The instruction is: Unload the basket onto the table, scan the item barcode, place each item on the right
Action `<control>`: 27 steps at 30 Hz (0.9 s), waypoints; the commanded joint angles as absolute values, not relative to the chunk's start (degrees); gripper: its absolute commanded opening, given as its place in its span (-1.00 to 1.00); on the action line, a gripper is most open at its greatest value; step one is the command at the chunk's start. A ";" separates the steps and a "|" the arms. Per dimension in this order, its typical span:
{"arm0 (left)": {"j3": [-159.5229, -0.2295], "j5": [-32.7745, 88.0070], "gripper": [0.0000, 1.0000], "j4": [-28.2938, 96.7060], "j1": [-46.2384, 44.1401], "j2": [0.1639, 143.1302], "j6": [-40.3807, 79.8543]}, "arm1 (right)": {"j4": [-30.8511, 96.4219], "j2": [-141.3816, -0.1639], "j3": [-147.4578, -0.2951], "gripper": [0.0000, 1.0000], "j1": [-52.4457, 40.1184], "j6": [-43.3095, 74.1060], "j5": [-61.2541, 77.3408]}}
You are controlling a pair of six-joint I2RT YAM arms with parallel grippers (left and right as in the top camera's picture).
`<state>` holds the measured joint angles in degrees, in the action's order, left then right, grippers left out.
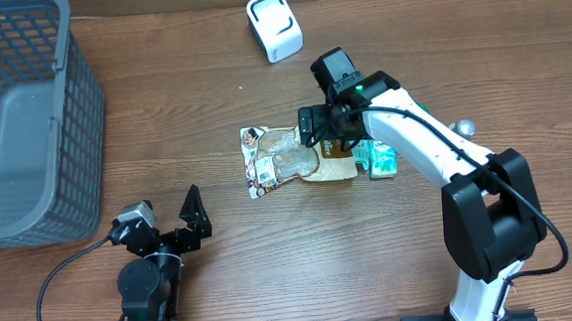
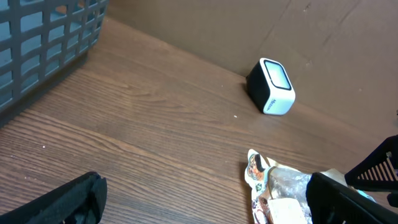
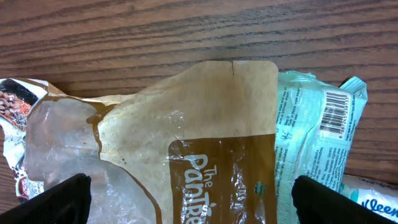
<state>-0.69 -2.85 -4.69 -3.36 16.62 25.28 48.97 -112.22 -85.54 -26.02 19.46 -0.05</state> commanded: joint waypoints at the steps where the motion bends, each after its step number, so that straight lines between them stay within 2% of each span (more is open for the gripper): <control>1: -0.27 -3.18 0.99 -5.15 -3.36 15.70 24.82 | 48.73 -111.94 -85.45 1.00 -26.06 19.53 -0.38; 16: -0.27 -3.16 0.99 -7.79 -3.36 15.44 24.82 | 48.73 -111.94 -85.45 1.00 -26.06 19.53 -0.38; 24: -0.27 -3.18 0.99 3.95 -3.36 13.19 24.84 | 48.73 -111.94 -85.45 1.00 -26.06 19.53 -0.38; 27: -0.27 -3.03 0.99 4.21 -3.33 11.84 24.80 | 48.73 -111.94 -85.45 1.00 -26.06 19.53 -0.38</control>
<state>-0.51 -2.85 4.25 -3.36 13.69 25.28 48.97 -112.22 -85.54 -26.02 19.46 -0.03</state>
